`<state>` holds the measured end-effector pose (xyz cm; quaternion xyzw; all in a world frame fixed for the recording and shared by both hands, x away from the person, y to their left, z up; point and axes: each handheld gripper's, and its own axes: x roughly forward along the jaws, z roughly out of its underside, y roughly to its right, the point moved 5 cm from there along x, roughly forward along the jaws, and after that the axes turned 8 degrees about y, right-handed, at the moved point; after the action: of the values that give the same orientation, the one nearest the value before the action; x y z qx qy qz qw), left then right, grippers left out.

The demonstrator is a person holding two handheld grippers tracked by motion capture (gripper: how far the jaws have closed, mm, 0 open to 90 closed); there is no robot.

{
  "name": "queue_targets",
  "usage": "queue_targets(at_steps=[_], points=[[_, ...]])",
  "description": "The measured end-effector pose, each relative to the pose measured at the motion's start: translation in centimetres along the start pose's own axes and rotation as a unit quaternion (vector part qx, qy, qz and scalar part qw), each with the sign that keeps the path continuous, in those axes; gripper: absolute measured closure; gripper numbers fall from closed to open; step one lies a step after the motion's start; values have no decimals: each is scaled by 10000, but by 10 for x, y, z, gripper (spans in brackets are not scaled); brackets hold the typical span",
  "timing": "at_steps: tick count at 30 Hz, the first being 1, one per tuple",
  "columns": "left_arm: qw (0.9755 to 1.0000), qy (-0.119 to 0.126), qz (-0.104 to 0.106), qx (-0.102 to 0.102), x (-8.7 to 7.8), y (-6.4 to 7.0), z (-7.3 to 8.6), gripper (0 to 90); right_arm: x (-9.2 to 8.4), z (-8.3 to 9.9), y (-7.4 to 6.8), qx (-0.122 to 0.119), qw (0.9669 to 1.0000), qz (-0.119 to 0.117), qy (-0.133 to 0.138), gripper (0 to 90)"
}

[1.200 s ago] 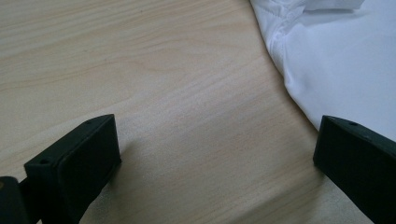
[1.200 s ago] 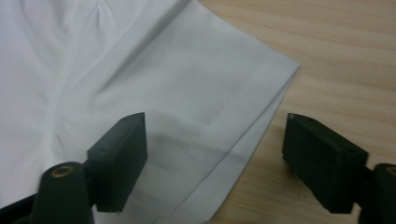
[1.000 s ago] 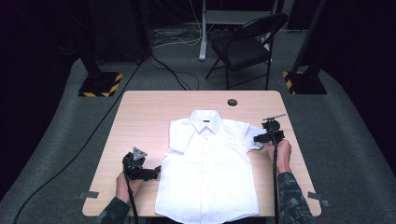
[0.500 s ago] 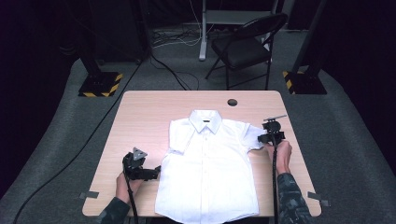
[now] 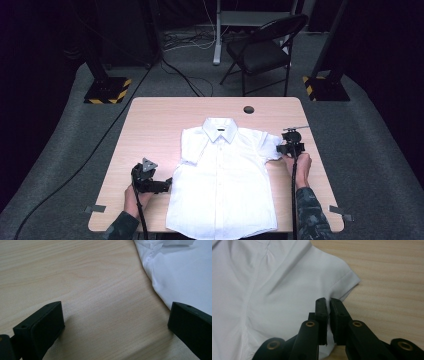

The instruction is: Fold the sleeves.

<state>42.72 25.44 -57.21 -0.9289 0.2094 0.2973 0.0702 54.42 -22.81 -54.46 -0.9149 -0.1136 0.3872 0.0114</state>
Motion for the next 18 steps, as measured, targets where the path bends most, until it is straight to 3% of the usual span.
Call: queue_targets(at_steps=[9, 18], points=[[10000, 10, 18, 1, 0, 0, 0, 0, -5, 1, 3, 295, 9994, -127, 112, 860], [10000, 11, 19, 5, 0, 1, 0, 0, -20, -8, -2, 161, 9993, -130, 304, 858]])
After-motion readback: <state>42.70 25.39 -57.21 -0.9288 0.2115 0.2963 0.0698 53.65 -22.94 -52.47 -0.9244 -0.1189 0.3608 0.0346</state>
